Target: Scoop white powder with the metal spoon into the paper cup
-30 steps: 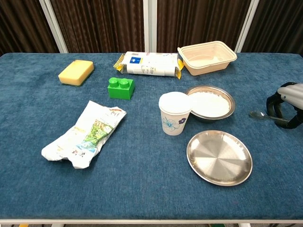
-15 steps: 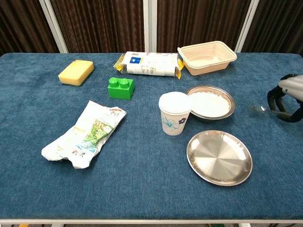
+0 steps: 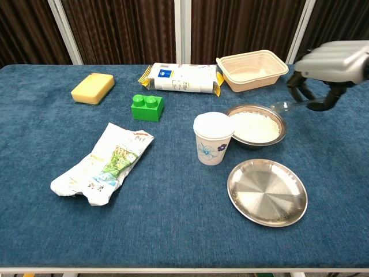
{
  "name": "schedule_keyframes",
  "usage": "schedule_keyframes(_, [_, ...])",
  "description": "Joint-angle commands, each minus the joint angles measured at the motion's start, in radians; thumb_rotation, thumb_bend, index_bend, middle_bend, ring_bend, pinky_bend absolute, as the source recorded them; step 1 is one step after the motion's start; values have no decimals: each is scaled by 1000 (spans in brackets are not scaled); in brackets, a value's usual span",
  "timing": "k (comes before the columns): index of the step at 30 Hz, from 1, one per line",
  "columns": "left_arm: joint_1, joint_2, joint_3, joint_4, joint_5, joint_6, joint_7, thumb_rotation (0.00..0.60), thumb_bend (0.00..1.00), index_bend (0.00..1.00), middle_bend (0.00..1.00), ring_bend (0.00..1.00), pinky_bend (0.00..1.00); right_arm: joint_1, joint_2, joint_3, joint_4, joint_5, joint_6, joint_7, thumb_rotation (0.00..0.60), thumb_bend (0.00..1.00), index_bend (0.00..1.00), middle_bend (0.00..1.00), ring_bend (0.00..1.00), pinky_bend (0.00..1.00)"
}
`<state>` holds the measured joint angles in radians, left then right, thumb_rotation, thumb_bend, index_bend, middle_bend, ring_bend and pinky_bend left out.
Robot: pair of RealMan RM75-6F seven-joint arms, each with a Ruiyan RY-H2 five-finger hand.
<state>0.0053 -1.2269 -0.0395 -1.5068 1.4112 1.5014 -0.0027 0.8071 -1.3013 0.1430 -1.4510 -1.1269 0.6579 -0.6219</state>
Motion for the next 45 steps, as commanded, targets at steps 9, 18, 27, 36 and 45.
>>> schedule_keyframes(9, [3, -7, 0, 13, 0, -2, -16, 600, 165, 233, 137, 71, 48, 236, -101, -128, 19, 346, -11, -374, 600, 365, 601, 592, 229, 69])
schedule_keyframes(18, [7, -17, 0, 29, -1, -2, -32, 600, 164, 233, 137, 71, 48, 333, -163, -200, 33, 505, 65, -495, 600, 366, 604, 592, 229, 66])
schedule_keyframes(27, [13, -24, 3, 39, -2, -2, -43, 600, 164, 233, 137, 71, 48, 382, -212, -229, 54, 530, 98, -518, 600, 365, 604, 592, 229, 56])
schedule_keyframes(36, [16, -24, 3, 44, 2, 0, -49, 600, 164, 233, 137, 71, 47, 340, -203, -222, 40, 440, 138, -385, 600, 365, 606, 592, 230, 53])
schedule_keyframes(45, [14, -21, 0, 37, 10, 5, -43, 600, 164, 233, 137, 71, 47, 201, -204, -211, 91, 249, 169, -92, 600, 365, 609, 592, 235, 53])
